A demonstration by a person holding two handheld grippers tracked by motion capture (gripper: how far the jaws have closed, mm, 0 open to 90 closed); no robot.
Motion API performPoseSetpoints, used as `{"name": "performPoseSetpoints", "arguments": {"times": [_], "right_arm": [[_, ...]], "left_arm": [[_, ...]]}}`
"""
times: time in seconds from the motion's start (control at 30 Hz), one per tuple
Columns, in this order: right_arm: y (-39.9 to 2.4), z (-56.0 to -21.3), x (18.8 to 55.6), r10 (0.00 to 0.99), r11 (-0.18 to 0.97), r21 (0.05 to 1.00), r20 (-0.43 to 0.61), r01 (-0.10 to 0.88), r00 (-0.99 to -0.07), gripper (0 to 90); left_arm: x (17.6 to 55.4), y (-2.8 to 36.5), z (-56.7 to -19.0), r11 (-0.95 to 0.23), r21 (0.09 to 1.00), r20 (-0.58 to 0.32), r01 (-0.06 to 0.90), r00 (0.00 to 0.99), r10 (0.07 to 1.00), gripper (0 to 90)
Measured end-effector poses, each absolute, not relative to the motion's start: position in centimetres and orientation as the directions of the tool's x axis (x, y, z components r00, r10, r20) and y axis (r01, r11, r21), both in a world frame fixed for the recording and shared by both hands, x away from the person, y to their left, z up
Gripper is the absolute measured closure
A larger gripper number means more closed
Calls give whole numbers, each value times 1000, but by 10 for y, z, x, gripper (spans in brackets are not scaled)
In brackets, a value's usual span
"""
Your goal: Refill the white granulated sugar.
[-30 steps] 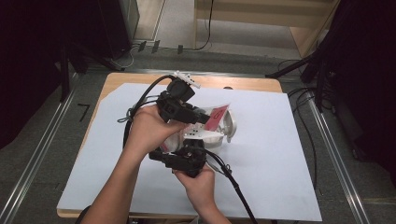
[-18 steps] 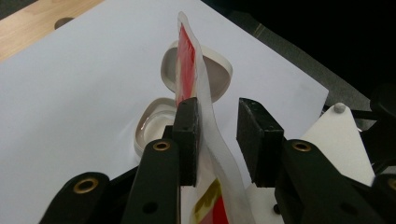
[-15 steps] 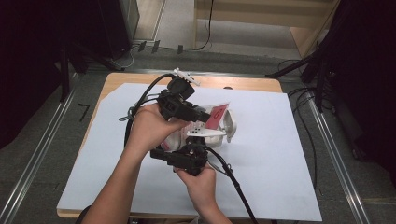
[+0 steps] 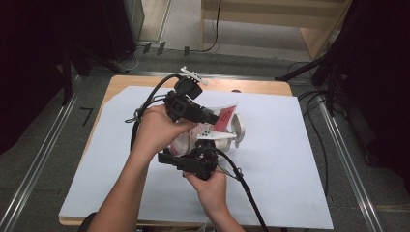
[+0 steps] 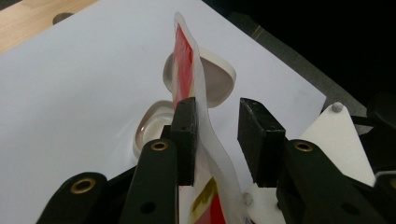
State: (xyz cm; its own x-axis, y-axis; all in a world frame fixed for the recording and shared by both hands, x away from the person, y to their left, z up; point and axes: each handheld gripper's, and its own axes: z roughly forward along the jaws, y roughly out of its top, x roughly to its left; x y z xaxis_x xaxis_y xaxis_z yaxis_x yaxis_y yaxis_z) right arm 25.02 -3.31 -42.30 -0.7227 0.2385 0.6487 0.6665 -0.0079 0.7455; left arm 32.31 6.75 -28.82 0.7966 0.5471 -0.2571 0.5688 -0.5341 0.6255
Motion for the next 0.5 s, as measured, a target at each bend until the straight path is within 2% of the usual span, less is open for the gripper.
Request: {"name": "performPoseSetpoints", "arguments": {"times": [0.5], "right_arm": [[-33, -420, 249, 207, -15, 736, 665, 677, -718, 632]], "left_arm": [[323, 75, -283, -506, 641, -270, 578, 786, 556, 669]]}}
